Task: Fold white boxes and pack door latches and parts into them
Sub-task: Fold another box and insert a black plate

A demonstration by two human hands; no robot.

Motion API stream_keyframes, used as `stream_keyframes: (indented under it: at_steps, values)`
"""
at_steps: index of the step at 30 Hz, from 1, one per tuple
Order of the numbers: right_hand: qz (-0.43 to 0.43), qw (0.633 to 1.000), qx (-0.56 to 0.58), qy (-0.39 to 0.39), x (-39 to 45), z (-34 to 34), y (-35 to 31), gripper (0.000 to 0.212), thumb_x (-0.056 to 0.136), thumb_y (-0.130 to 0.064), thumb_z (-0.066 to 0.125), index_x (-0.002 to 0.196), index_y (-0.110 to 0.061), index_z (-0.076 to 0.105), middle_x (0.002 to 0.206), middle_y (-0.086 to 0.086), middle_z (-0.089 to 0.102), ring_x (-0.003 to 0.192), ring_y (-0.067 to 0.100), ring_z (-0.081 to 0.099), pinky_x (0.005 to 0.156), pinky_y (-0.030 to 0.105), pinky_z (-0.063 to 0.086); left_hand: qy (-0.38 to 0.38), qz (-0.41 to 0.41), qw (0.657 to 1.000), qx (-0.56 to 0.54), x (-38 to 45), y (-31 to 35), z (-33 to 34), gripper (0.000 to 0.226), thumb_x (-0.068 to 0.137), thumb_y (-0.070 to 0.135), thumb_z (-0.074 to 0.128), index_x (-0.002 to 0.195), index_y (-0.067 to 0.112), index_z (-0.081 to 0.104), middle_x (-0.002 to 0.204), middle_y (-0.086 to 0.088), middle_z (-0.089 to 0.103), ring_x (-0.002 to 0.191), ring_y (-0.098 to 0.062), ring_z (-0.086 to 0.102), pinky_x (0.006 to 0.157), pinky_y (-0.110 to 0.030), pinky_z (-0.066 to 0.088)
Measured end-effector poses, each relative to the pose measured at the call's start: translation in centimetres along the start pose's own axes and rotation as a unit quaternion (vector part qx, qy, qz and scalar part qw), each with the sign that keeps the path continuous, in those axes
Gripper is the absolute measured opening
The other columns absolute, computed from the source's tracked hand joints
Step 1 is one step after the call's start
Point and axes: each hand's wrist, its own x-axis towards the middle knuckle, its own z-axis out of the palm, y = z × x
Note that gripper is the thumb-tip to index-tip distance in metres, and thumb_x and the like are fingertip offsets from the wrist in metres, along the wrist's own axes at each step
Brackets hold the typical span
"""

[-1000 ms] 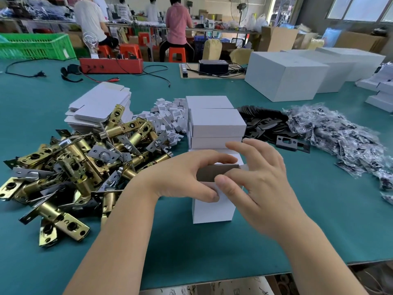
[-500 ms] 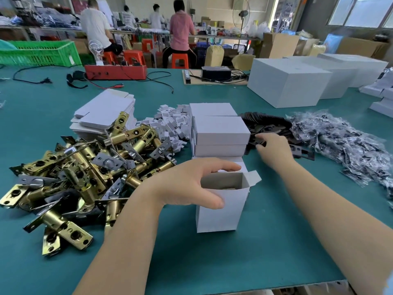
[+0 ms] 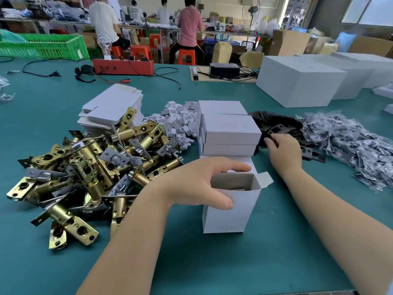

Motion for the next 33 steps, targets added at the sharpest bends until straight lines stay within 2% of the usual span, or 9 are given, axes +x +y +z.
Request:
stream_keyframes:
  at_steps: [3, 6, 11, 15, 19, 23, 27, 30, 33]
  values:
    - [0.089, 0.993, 0.069, 0.018, -0.7, -0.4, 0.0, 0.038, 0.098, -0.029, 0.048, 0.07, -0.004, 0.053, 0.063, 0.005, 0.051, 0.069, 0.027, 0.046, 0.055, 0.035, 0.024, 0.002, 0.0, 1.0, -0.003, 0.0, 0.1, 0.0, 0.062, 0.066, 0.028, 0.065, 0.12, 0.056, 0.05, 0.121, 0.044, 0.049, 0.116, 0.023, 0.041, 0.084, 0.006, 0.03]
    - [0.185, 0.97, 0.156, 0.024, -0.9, -0.7, 0.5, 0.037, 0.093, -0.034, 0.058, 0.073, -0.004, 0.062, 0.06, 0.002, 0.06, 0.059, 0.018, 0.057, 0.055, 0.031, 0.037, 0.001, -0.001, 1.0, -0.008, 0.0, 0.1, 0.0, 0.062, 0.066, 0.026, 0.066, 0.12, 0.055, 0.051, 0.123, 0.041, 0.051, 0.118, 0.02, 0.043, 0.087, 0.003, 0.033]
    - [0.334, 0.817, 0.465, 0.07, -0.5, -1.2, 1.2, 0.021, 0.091, -0.013, 0.063, 0.072, -0.008, 0.055, 0.073, 0.005, 0.058, 0.053, 0.01, 0.063, 0.049, 0.017, 0.051, 0.002, -0.006, 1.0, -0.02, 0.0, 0.0, 0.0, 0.064, 0.067, 0.024, 0.066, 0.124, 0.05, 0.053, 0.123, 0.038, 0.054, 0.116, 0.019, 0.046, 0.084, 0.002, 0.036]
    - [0.308, 0.837, 0.448, 0.054, -1.1, -1.2, 2.0, 0.028, 0.083, -0.001, 0.066, 0.108, -0.003, 0.053, 0.087, 0.007, 0.059, 0.061, 0.011, 0.064, 0.064, 0.024, 0.055, 0.001, -0.004, 1.0, -0.016, 0.1, -0.1, 0.0, 0.065, 0.067, 0.024, 0.066, 0.125, 0.05, 0.053, 0.123, 0.037, 0.054, 0.119, 0.018, 0.044, 0.086, 0.003, 0.035]
    - [0.087, 0.994, 0.052, -0.034, -1.1, -0.5, 1.5, 0.052, 0.085, -0.016, 0.064, 0.134, -0.014, 0.049, 0.131, 0.009, 0.055, 0.119, 0.028, 0.049, 0.101, 0.038, 0.038, 0.0, -0.005, 1.0, -0.006, 0.2, -0.2, 0.0, 0.065, 0.067, 0.026, 0.066, 0.123, 0.054, 0.052, 0.123, 0.041, 0.052, 0.12, 0.02, 0.041, 0.087, 0.005, 0.032]
    - [0.023, 0.972, -0.171, -0.157, -1.1, 0.4, 0.0, 0.051, 0.095, -0.046, 0.048, 0.136, -0.016, 0.047, 0.14, 0.01, 0.048, 0.126, 0.034, 0.04, 0.097, 0.041, 0.037, -0.001, -0.004, 1.0, -0.004, 0.3, -0.3, -0.1, 0.065, 0.067, 0.027, 0.066, 0.124, 0.054, 0.052, 0.124, 0.041, 0.051, 0.122, 0.02, 0.04, 0.088, 0.005, 0.031]
    - [0.026, 0.977, -0.168, -0.13, -1.4, 0.4, -0.1, 0.046, 0.098, -0.038, 0.047, 0.133, -0.009, 0.051, 0.131, 0.018, 0.053, 0.122, 0.036, 0.042, 0.098, 0.04, 0.034, -0.001, -0.003, 1.0, -0.001, 0.3, -0.3, -0.1, 0.064, 0.066, 0.028, 0.066, 0.121, 0.057, 0.051, 0.123, 0.042, 0.051, 0.122, 0.02, 0.04, 0.089, 0.004, 0.032]
    - [0.015, 0.99, -0.117, -0.076, -1.6, 0.3, -0.3, 0.032, 0.102, -0.025, 0.039, 0.112, -0.004, 0.06, 0.114, 0.019, 0.062, 0.106, 0.035, 0.053, 0.077, 0.035, 0.034, 0.002, -0.004, 1.0, 0.0, 0.2, -0.4, -0.1, 0.064, 0.066, 0.029, 0.066, 0.122, 0.056, 0.052, 0.123, 0.042, 0.051, 0.122, 0.019, 0.04, 0.089, 0.002, 0.033]
    - [0.076, 0.995, -0.065, -0.007, -1.8, -0.3, 0.0, 0.033, 0.102, -0.014, 0.037, 0.131, -0.004, 0.05, 0.12, 0.021, 0.06, 0.106, 0.036, 0.055, 0.076, 0.036, 0.037, 0.006, -0.004, 1.0, 0.0, 0.1, -0.4, -0.1, 0.064, 0.066, 0.029, 0.066, 0.123, 0.055, 0.052, 0.123, 0.041, 0.052, 0.122, 0.019, 0.041, 0.09, 0.002, 0.034]
